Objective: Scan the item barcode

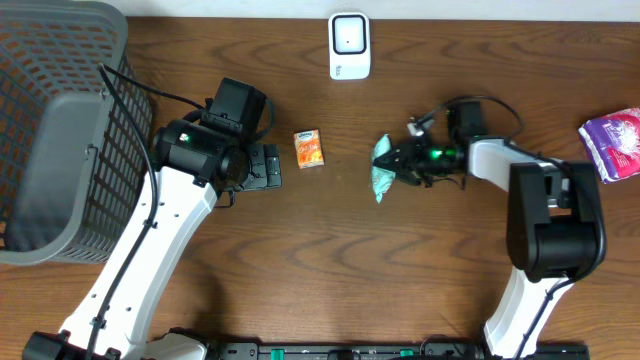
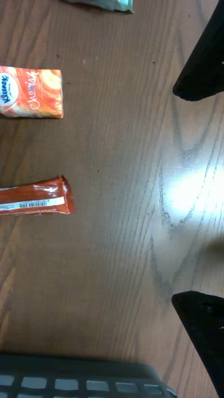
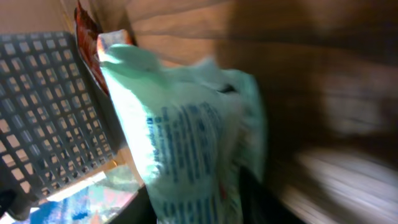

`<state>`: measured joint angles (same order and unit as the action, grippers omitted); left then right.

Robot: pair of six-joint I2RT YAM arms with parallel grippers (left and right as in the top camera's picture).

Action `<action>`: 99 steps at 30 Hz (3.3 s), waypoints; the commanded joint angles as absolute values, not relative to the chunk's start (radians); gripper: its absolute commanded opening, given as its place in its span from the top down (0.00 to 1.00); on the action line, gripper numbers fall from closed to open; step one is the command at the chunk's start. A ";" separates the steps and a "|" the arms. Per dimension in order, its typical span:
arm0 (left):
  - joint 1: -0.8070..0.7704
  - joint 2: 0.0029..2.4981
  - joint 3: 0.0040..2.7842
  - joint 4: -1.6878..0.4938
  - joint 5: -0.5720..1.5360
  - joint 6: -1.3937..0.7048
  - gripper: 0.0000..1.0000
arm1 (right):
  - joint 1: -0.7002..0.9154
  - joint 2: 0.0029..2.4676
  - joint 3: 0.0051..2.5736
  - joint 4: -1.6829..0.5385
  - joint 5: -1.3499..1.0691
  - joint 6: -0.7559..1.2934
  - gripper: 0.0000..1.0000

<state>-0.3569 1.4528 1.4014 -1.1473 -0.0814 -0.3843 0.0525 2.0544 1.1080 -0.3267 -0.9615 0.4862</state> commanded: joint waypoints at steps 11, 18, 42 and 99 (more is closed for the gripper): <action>-0.355 1.453 1.406 -1.150 -0.087 -0.371 0.02 | -0.031 1.880 1.351 -0.831 -0.522 0.284 0.50; -0.355 1.453 1.406 -1.150 -0.087 -0.371 0.02 | 0.056 1.807 1.407 -0.901 -0.453 0.267 0.61; -0.355 1.453 1.406 -1.150 -0.087 -0.371 0.02 | 0.234 1.953 1.411 -0.906 -0.141 0.441 0.51; -0.355 1.453 1.406 -1.150 -0.087 -0.371 0.02 | 0.292 2.172 1.668 0.107 -0.257 1.012 0.99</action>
